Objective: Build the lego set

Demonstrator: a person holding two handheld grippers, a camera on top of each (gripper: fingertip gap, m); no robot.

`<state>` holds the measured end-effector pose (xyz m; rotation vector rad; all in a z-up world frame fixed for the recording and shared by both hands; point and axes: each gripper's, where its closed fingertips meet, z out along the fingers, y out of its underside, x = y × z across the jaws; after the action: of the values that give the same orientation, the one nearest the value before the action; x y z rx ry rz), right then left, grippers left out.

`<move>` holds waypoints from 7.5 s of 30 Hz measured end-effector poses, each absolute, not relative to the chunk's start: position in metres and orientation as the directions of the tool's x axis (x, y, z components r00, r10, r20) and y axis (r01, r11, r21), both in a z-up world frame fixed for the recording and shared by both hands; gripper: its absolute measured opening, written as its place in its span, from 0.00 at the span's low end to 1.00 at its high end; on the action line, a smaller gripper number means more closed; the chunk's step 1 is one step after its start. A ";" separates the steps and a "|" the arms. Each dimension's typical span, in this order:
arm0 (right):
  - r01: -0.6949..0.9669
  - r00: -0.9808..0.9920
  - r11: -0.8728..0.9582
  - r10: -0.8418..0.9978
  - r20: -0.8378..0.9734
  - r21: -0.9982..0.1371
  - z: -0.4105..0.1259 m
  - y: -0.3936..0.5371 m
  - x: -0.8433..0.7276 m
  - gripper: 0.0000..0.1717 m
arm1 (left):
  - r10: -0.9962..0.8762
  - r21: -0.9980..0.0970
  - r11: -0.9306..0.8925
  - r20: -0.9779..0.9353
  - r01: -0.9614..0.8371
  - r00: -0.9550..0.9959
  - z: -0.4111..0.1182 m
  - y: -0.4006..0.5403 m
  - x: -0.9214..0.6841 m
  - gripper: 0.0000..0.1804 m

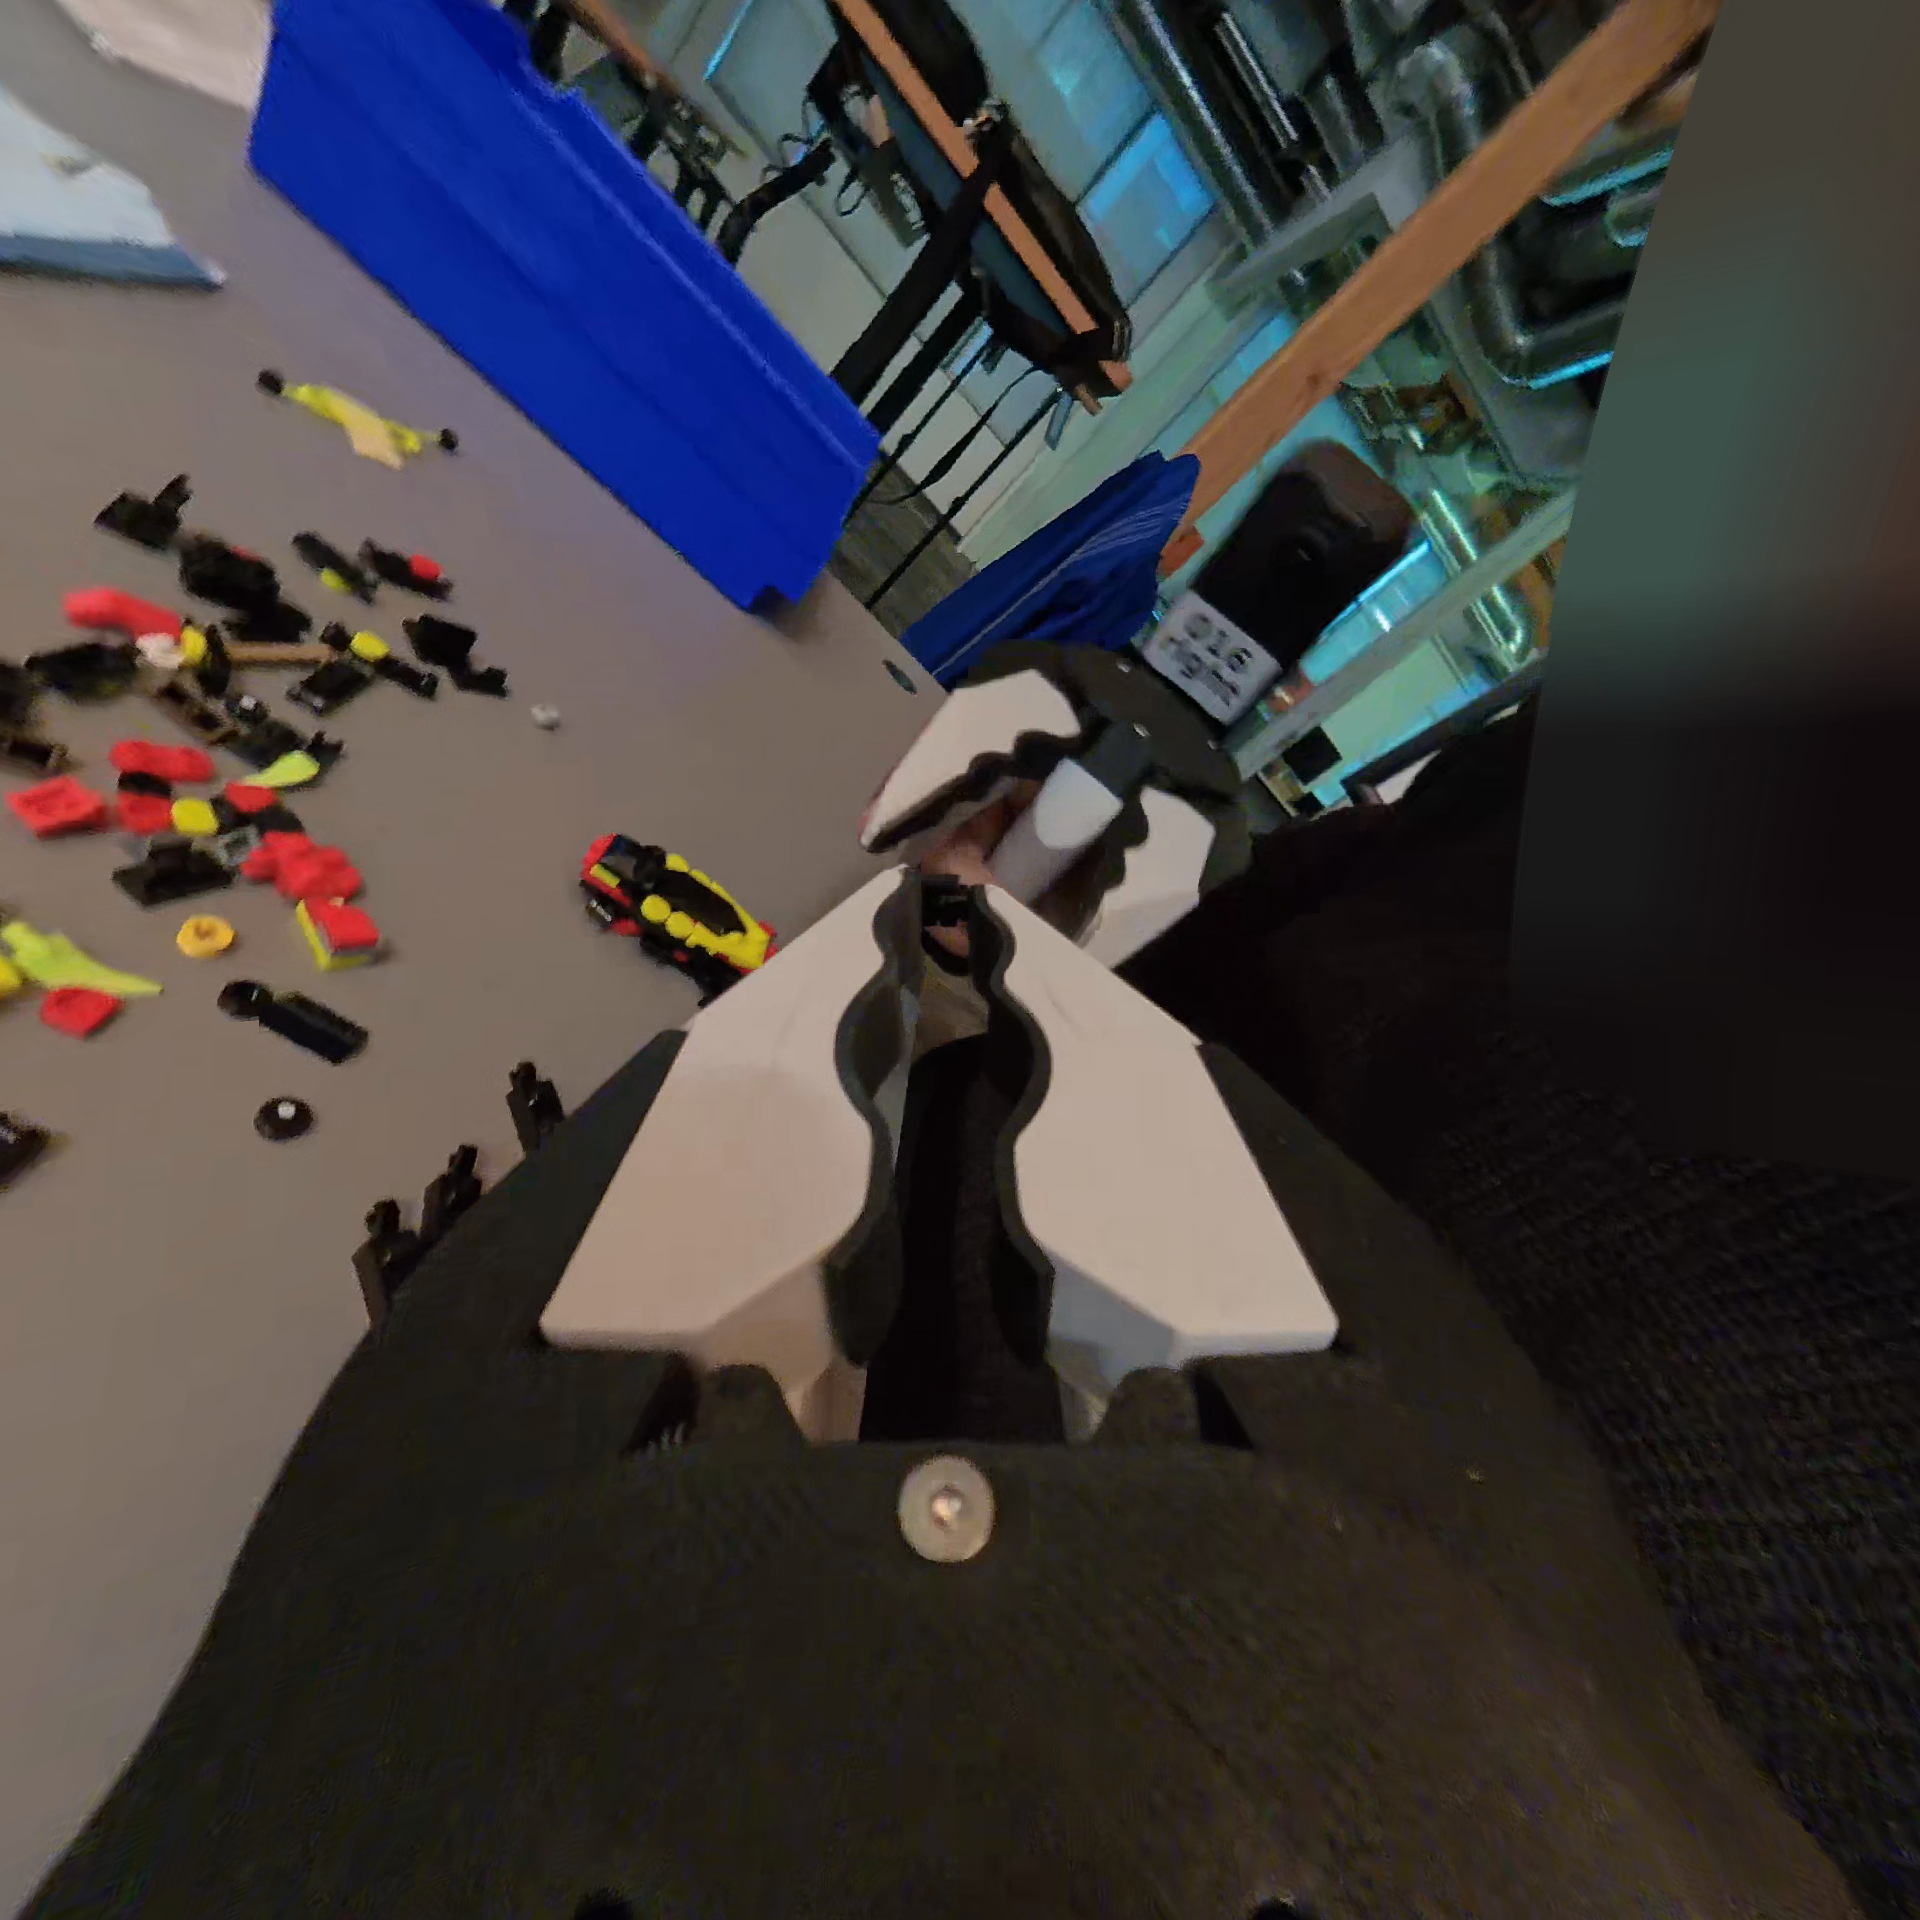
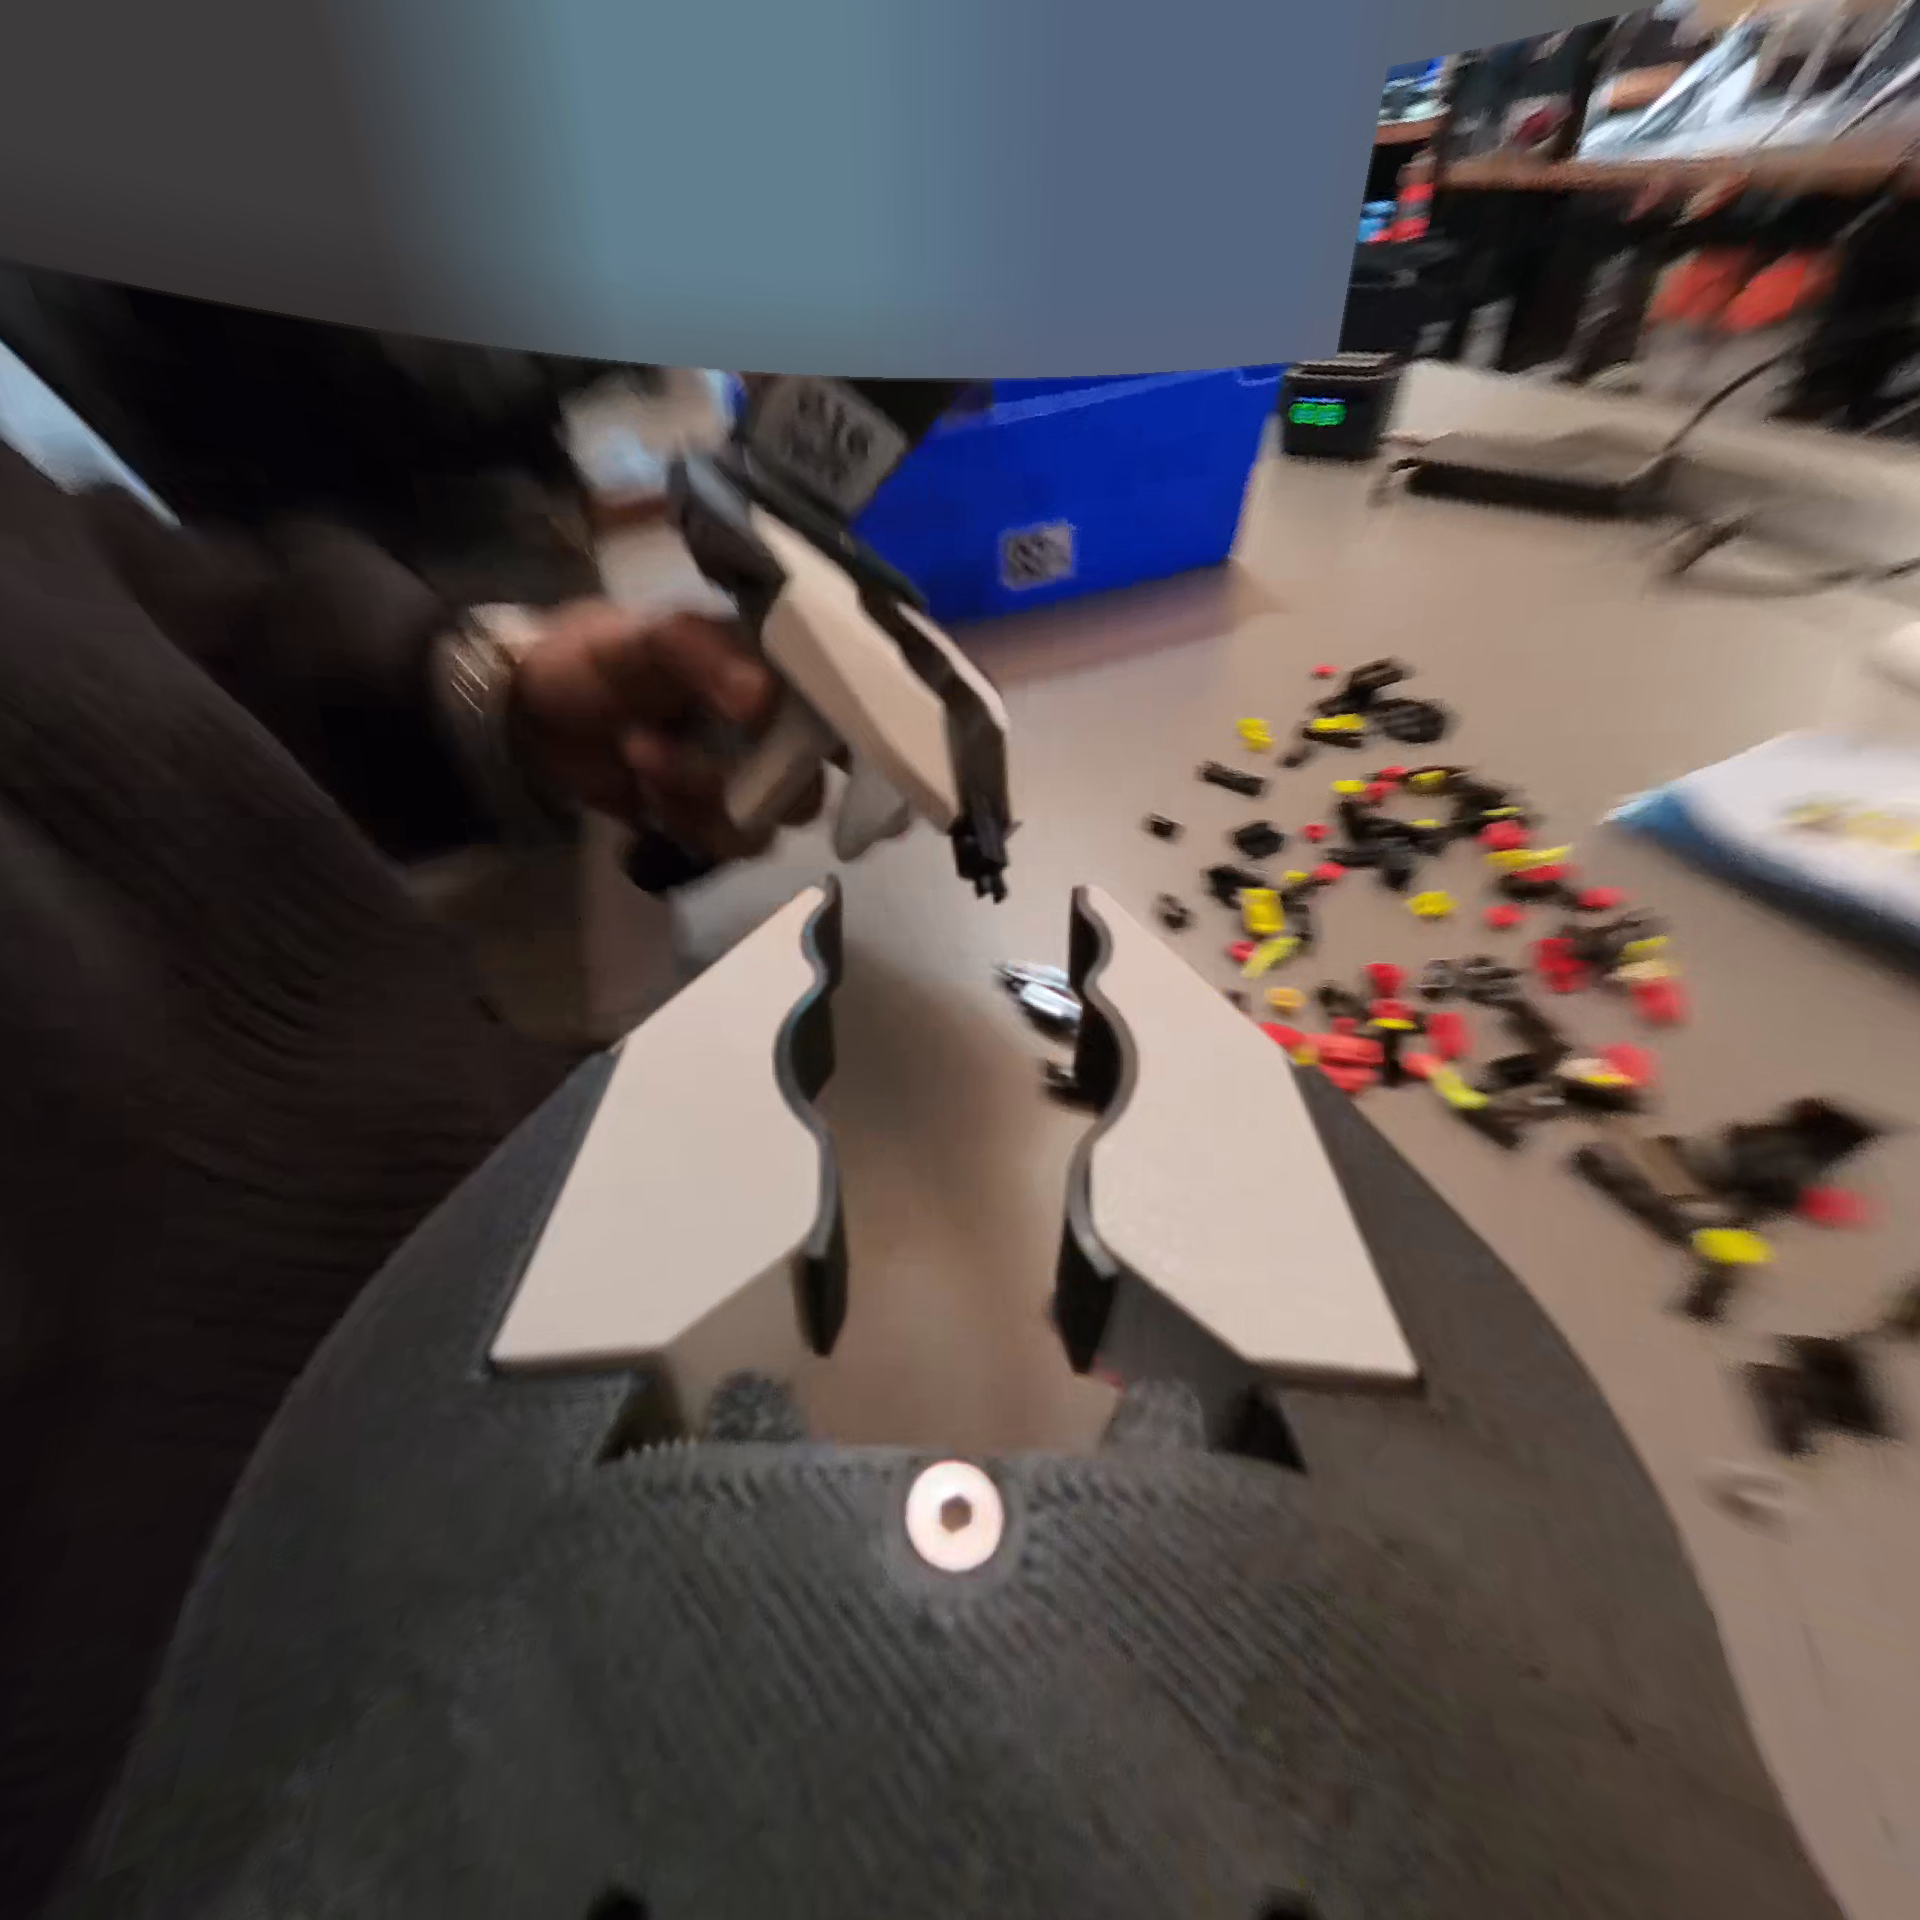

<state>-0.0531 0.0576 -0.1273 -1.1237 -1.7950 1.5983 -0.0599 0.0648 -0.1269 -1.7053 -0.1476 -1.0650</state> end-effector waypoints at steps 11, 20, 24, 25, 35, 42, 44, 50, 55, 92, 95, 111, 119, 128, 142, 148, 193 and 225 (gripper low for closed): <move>0.328 -0.640 -0.265 0.644 -0.419 -0.907 -0.106 0.054 -0.039 0.11 | -0.558 -0.830 -0.345 0.557 0.438 0.615 -0.106 0.057 -0.033 0.03; 0.314 -0.684 -0.241 0.613 -0.395 -0.918 -0.104 0.048 -0.033 0.04 | -0.579 -0.842 -0.338 0.539 0.421 0.612 -0.104 0.055 -0.029 0.03; 0.307 -0.690 -0.221 0.618 -0.376 -0.926 -0.105 0.047 -0.033 0.04 | -0.585 -0.840 -0.347 0.542 0.418 0.603 -0.104 0.054 -0.028 0.03; 0.307 -0.691 -0.217 0.619 -0.373 -0.927 -0.105 0.047 -0.033 0.04 | -0.585 -0.839 -0.349 0.543 0.418 0.602 -0.104 0.053 -0.027 0.03; 0.315 -0.713 -0.167 0.609 -0.349 -0.934 -0.107 0.048 -0.028 0.03 | -0.593 -0.846 -0.355 0.532 0.397 0.604 -0.104 0.054 -0.022 0.03; 0.331 -0.694 -0.182 0.618 -0.369 -0.926 -0.115 0.049 -0.033 0.04 | -0.565 -0.864 -0.355 0.503 0.357 0.654 -0.112 0.055 -0.027 0.03; 0.336 -0.693 -0.174 0.619 -0.369 -0.925 -0.118 0.049 -0.033 0.04 | -0.557 -0.870 -0.362 0.491 0.336 0.670 -0.115 0.055 -0.027 0.03; 0.324 -0.684 -0.157 0.642 -0.346 -0.933 -0.120 0.050 -0.035 0.04 | -0.544 -0.863 -0.374 0.501 0.340 0.673 -0.118 0.056 -0.029 0.04; 0.320 -0.675 -0.152 0.656 -0.338 -0.935 -0.122 0.050 -0.037 0.04 | -0.530 -0.859 -0.381 0.505 0.341 0.681 -0.120 0.057 -0.031 0.03; 0.708 0.094 -0.558 0.683 -0.724 -0.434 -0.230 0.203 -0.027 0.04 | -0.385 -0.763 -0.442 0.636 0.471 0.669 -0.142 0.073 -0.059 0.03; 0.731 0.104 -0.516 0.731 -0.675 -0.446 -0.239 0.205 -0.025 0.05 | -0.380 -0.763 -0.447 0.635 0.467 0.673 -0.144 0.074 -0.059 0.03; 0.720 -0.184 0.065 0.978 -0.100 -0.691 -0.227 0.206 -0.029 0.08 | -0.373 -0.739 -0.457 0.665 0.496 0.647 -0.145 0.073 -0.062 0.03; 0.737 -0.219 0.121 0.974 -0.064 -0.665 -0.234 0.200 -0.028 0.08 | -0.374 -0.732 -0.455 0.674 0.508 0.637 -0.143 0.073 -0.063 0.02; 0.736 -0.185 0.066 0.977 -0.106 -0.673 -0.234 0.205 -0.029 0.04 | -0.374 -0.727 -0.457 0.680 0.513 0.631 -0.143 0.073 -0.063 0.02; 0.732 -0.157 -0.091 0.942 -0.297 -0.675 -0.230 0.199 -0.031 0.04 | -0.373 -0.719 -0.459 0.689 0.521 0.622 -0.143 0.073 -0.063 0.02; 0.729 -0.161 -0.109 0.932 -0.325 -0.676 -0.229 0.195 -0.033 0.03 | -0.374 -0.717 -0.458 0.692 0.526 0.617 -0.143 0.073 -0.063 0.02; 0.743 -0.091 -0.215 0.906 -0.414 -0.634 -0.237 0.197 -0.036 0.03 | -0.376 -0.699 -0.455 0.713 0.552 0.592 -0.141 0.073 -0.065 0.02; 0.642 -0.323 0.426 0.904 0.278 -0.638 -0.226 0.209 -0.035 0.04 | -0.374 -0.685 -0.463 0.727 0.563 0.577 -0.141 0.072 -0.065 0.02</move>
<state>-0.0346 0.2091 -0.2263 -1.3001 -2.0745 0.5594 -0.0651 0.0723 -0.1407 -1.7403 -0.1566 -1.0949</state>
